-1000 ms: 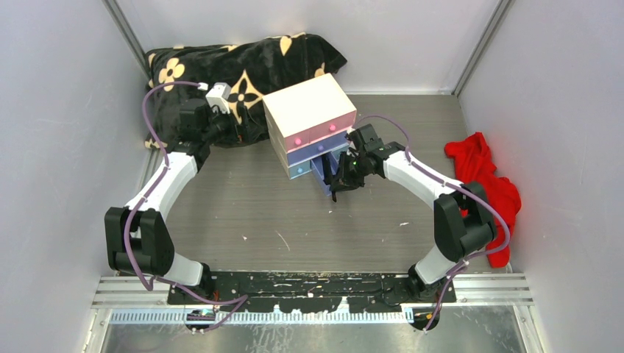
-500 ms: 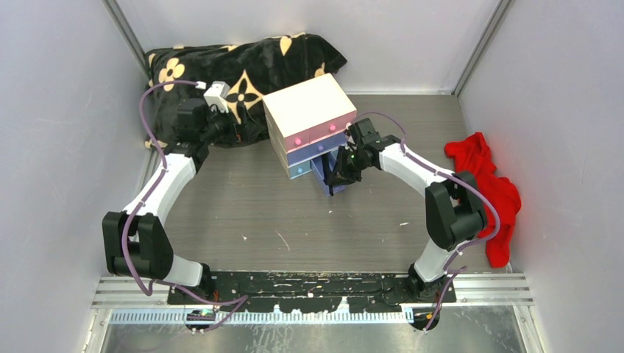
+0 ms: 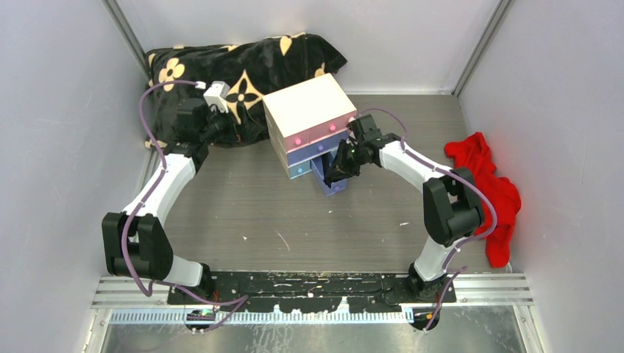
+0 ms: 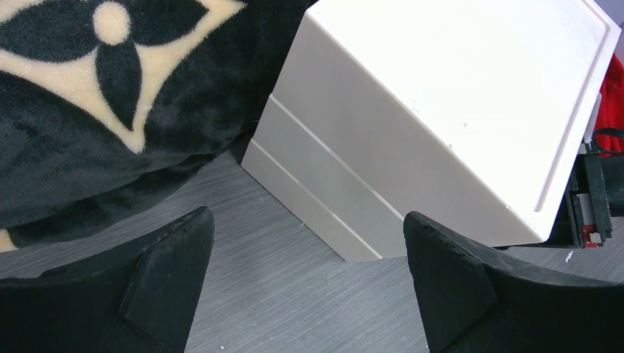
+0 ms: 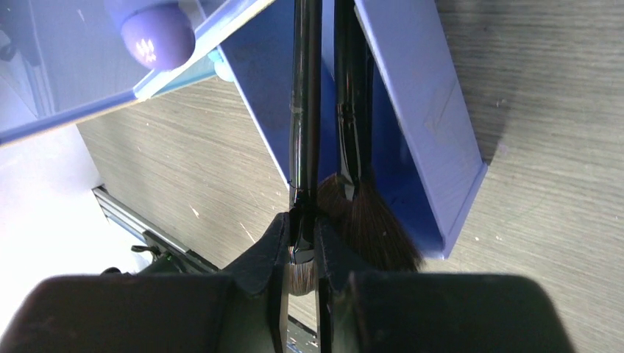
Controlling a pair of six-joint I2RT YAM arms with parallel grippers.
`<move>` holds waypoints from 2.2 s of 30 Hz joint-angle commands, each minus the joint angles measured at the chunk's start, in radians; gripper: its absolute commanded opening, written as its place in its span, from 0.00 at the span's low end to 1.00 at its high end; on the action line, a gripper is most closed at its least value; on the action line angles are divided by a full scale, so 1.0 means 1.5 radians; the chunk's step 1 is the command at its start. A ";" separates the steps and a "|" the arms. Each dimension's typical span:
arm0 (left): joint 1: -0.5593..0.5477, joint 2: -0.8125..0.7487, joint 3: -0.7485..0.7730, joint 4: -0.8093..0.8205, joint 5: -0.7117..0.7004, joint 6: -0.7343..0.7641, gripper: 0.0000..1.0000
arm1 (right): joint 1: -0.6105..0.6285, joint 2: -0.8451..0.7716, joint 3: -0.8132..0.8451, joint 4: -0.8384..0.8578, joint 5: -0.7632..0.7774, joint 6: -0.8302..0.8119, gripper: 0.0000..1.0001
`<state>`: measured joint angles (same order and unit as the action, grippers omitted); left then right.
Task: Organize the makeup
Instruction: Place the makeup brush in the drawer, then close the drawer in the storage box.
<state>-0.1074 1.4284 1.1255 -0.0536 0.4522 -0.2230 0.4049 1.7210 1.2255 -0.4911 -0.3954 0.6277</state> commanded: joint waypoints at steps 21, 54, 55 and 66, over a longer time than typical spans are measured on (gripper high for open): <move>-0.002 -0.019 0.017 0.014 -0.007 0.016 1.00 | -0.008 -0.049 0.040 0.037 0.074 -0.074 1.00; -0.001 0.034 0.043 0.028 0.007 -0.003 1.00 | -0.005 -0.405 -0.333 0.143 0.173 -0.231 1.00; -0.002 0.039 0.051 0.027 0.011 -0.007 1.00 | -0.004 -0.411 -0.337 0.153 0.172 -0.222 1.00; -0.002 0.066 0.104 0.036 0.041 -0.035 1.00 | -0.015 -0.390 -0.343 0.148 0.196 -0.141 1.00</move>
<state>-0.1074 1.5246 1.1973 -0.0502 0.4767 -0.2619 0.3920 1.1282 0.7120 -0.3153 -0.1131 0.3763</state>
